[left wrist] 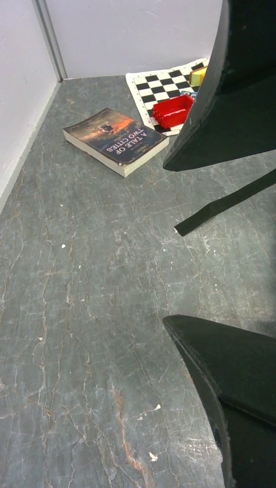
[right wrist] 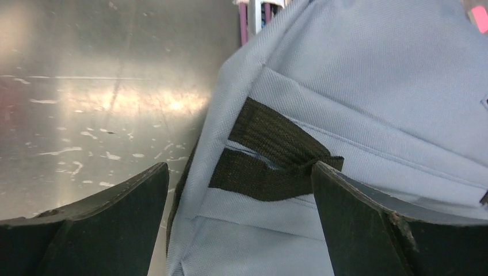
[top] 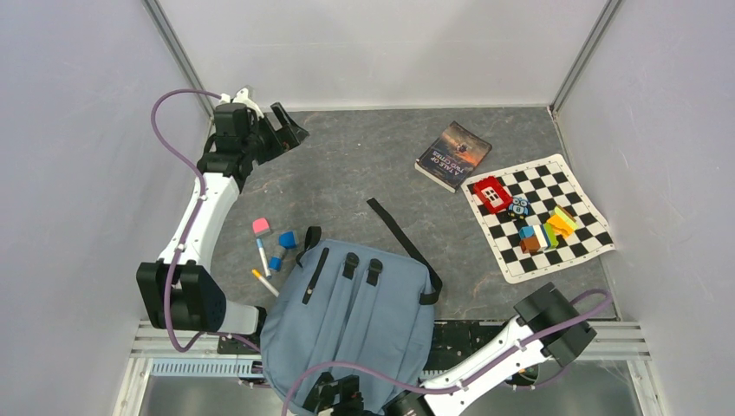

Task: Pack the student bag
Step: Adjust the student bag at the center of the board.

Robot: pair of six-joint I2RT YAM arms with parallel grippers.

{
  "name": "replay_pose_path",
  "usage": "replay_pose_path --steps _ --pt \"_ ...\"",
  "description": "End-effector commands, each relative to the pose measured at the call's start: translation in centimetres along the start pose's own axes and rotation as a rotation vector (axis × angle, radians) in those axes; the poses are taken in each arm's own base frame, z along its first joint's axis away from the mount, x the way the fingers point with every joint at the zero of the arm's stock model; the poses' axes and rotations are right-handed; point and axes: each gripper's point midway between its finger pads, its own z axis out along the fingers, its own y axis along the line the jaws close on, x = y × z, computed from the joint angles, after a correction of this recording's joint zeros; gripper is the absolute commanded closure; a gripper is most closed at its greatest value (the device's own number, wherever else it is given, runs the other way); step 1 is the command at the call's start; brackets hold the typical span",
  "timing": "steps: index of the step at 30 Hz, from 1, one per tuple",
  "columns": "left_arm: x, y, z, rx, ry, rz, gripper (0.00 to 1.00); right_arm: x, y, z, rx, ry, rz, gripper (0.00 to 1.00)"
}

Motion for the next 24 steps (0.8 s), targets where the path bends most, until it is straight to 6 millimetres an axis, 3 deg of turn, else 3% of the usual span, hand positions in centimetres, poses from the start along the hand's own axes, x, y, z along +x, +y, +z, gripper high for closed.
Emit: replay_pose_path --steps 1,3,4,7,9,11,13,15,24 --pt "-2.1 -1.4 -0.4 0.051 -0.063 0.028 0.00 0.9 -1.6 0.7 0.121 0.066 0.025 0.02" --pt "-2.2 -1.4 -0.6 0.052 -0.067 0.034 0.00 2.2 -3.3 0.7 0.213 0.108 0.029 0.02" --pt "-2.2 -1.4 -0.7 0.049 -0.066 0.034 0.00 2.6 -4.4 0.5 0.262 0.122 0.033 0.06" --pt "-2.2 -1.4 -1.3 0.049 -0.072 0.046 0.00 3.6 -8.3 -0.6 0.406 0.159 0.040 0.34" --pt "-2.1 -1.7 -1.8 0.059 -0.074 0.053 0.00 3.5 -11.2 -1.8 0.484 0.162 0.059 0.65" --pt "-1.9 -2.4 -2.4 0.096 -0.078 0.066 0.00 2.5 -14.2 -3.3 0.550 0.136 0.089 0.83" --pt "-1.8 -3.2 -3.2 0.140 -0.087 0.076 0.00 1.5 -17.7 -5.0 0.621 0.113 0.114 0.95" --pt "-1.7 -4.6 -4.4 0.212 -0.094 0.102 0.00 0.3 -21.4 -6.6 0.669 0.099 0.128 1.00" --pt "-1.2 -11.9 -11.5 0.602 -0.137 0.316 0.00 -3.5 -37.6 -13.0 0.811 -0.033 0.137 1.00"
